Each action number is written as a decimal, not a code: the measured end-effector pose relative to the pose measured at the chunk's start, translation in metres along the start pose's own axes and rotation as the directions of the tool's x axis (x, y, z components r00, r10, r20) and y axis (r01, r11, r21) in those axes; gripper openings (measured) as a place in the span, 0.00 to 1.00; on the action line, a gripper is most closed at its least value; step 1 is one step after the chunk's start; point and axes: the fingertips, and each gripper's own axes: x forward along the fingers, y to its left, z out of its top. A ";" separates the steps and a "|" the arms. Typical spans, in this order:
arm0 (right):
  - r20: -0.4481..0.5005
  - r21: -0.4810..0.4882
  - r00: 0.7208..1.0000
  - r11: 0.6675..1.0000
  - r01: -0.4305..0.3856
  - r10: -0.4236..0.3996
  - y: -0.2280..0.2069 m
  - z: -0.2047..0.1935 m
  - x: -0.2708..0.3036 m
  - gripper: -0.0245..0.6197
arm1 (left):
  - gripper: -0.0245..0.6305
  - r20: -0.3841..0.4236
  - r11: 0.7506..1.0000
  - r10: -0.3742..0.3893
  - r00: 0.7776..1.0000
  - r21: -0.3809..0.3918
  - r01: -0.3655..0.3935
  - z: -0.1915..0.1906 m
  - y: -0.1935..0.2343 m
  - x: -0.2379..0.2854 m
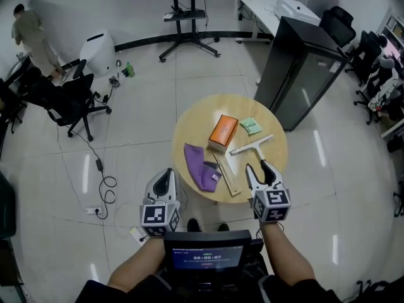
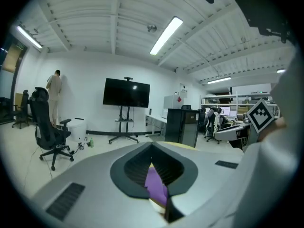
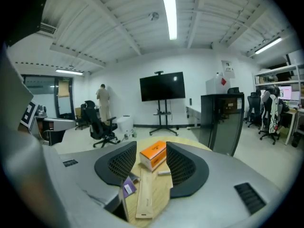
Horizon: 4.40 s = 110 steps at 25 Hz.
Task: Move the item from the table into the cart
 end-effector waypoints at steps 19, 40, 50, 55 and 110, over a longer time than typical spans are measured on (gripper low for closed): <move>-0.610 -0.011 0.786 0.991 -0.137 0.101 0.023 -0.221 0.198 0.42 | 0.06 -0.479 0.980 -0.023 0.878 -0.183 -0.074 -0.193 0.051 0.132; -0.671 0.087 0.711 0.974 -0.207 0.211 0.016 -0.249 0.209 0.12 | 0.06 -0.439 0.988 -0.058 0.896 -0.156 -0.012 -0.177 0.039 0.160; -0.657 0.131 0.719 0.974 -0.187 0.227 0.006 -0.256 0.173 0.07 | 0.06 -0.432 0.988 -0.073 0.899 -0.157 0.005 -0.171 0.022 0.151; -0.580 0.172 0.778 0.970 -0.172 0.241 -0.002 -0.234 0.156 0.07 | 0.06 -0.409 0.993 -0.075 0.910 -0.114 0.030 -0.158 0.002 0.142; 0.086 0.493 0.365 0.358 0.793 -0.927 -0.194 -0.239 -0.880 0.06 | 0.04 -0.236 -0.134 -0.968 -0.080 0.221 0.966 -0.102 -0.895 -0.367</move>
